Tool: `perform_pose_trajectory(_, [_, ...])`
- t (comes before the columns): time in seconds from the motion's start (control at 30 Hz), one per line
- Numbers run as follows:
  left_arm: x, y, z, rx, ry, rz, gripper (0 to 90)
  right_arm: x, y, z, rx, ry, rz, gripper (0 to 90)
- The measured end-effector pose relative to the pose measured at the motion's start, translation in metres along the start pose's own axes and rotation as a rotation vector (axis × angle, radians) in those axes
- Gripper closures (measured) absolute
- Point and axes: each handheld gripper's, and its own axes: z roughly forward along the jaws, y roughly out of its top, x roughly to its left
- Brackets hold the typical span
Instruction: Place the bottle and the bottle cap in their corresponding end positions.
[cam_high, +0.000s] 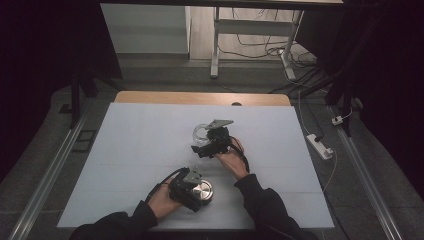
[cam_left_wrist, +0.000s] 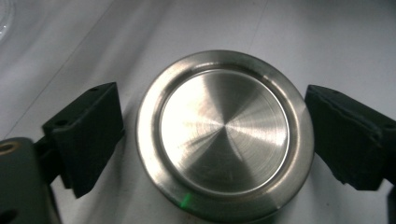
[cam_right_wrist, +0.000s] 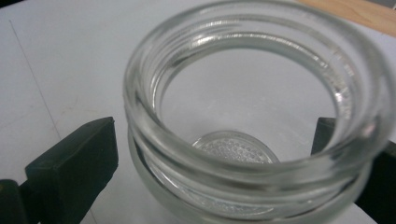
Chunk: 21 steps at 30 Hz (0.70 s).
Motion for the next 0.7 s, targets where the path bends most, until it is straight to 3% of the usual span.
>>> perform_pose_trajectory(0.23, [0.002,-0.005,-0.007,-0.041,-0.023,-0.047,3.0,-0.001,0.004,-0.010,-0.019,0.009,0.004,0.0])
perform_pose_trajectory(0.43, [0.004,-0.006,-0.019,-0.089,-0.065,-0.090,0.8,0.000,0.005,-0.015,0.006,0.004,-0.001,0.0])
perform_pose_trajectory(0.7, [0.010,-0.011,-0.030,-0.112,-0.102,-0.122,0.0,0.001,0.006,-0.020,0.004,-0.011,-0.018,0.0])
